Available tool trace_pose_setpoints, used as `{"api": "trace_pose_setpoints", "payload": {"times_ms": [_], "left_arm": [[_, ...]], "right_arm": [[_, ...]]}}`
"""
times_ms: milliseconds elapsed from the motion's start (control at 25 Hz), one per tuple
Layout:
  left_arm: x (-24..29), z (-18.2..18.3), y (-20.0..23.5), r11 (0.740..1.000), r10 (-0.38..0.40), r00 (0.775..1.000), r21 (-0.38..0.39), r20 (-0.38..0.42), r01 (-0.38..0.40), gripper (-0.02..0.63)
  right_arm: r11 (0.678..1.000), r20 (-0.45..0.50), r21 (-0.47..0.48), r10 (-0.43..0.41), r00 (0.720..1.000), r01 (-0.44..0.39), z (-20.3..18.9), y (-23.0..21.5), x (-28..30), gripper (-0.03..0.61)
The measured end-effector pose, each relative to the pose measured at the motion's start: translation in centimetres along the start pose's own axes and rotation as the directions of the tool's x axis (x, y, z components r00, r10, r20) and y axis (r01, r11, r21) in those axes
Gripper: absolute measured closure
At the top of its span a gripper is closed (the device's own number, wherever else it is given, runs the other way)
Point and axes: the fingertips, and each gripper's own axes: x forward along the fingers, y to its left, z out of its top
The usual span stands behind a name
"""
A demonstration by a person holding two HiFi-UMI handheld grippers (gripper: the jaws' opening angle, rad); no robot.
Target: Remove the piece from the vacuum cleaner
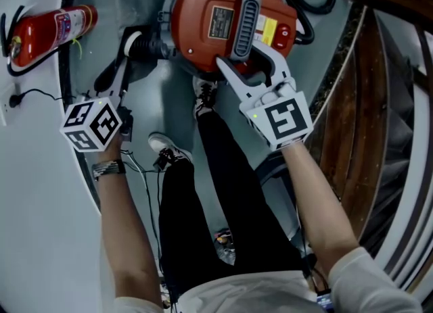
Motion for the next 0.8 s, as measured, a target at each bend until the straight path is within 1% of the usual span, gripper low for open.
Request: {"api": "trace_pose_setpoints", "payload": {"times_ms": [240,360,440,520,560,640,720,760,800], "left_arm": [[0.1,0.0,0.1,0.995,-0.061,0.998,-0.077,0.019,0.063,0.580],[0.2,-0.3,0.1,0.984,-0.093,0.995,-0.148,0.031,0.097,0.578],[0.2,-0.2,0.2,0.972,-0.111,0.993,-0.202,0.047,0.118,0.578],[0.1,-0.5,0.2,0.955,-0.126,0.991,-0.264,0.051,0.135,0.578],[0.1,-0.6,0.2,0.943,-0.132,0.990,-0.302,0.055,0.142,0.577],[0.1,-0.9,0.4,0.909,-0.133,0.988,-0.387,0.076,0.152,0.577],[0.0,-1.3,1.1,0.875,-0.107,0.989,-0.463,0.099,0.141,0.586],[0.0,-1.6,1.6,0.873,-0.086,0.991,-0.472,0.100,0.123,0.586],[-0.1,-1.7,2.0,0.888,-0.066,0.994,-0.448,0.091,0.101,0.588]], "right_arm": [[1.000,0.003,-0.007,-0.004,1.000,0.004,0.0,0.0,0.0,0.360],[1.000,0.004,-0.008,-0.008,1.000,0.008,0.0,0.0,0.0,0.360],[1.000,0.003,-0.011,-0.008,1.000,0.008,0.0,0.0,0.0,0.360],[1.000,0.003,-0.009,-0.008,1.000,0.008,0.0,0.0,0.0,0.360],[1.000,0.002,-0.007,-0.008,1.000,0.008,0.0,0.0,0.0,0.360],[1.000,0.003,-0.006,-0.008,1.000,0.008,0.0,0.0,0.0,0.360],[1.000,0.003,-0.008,-0.009,1.000,0.009,0.0,-0.1,0.0,0.360],[1.000,0.002,-0.009,-0.009,1.000,0.009,0.0,-0.1,0.0,0.360],[1.000,0.002,-0.010,-0.009,1.000,0.009,0.0,0.0,0.0,0.360]]}}
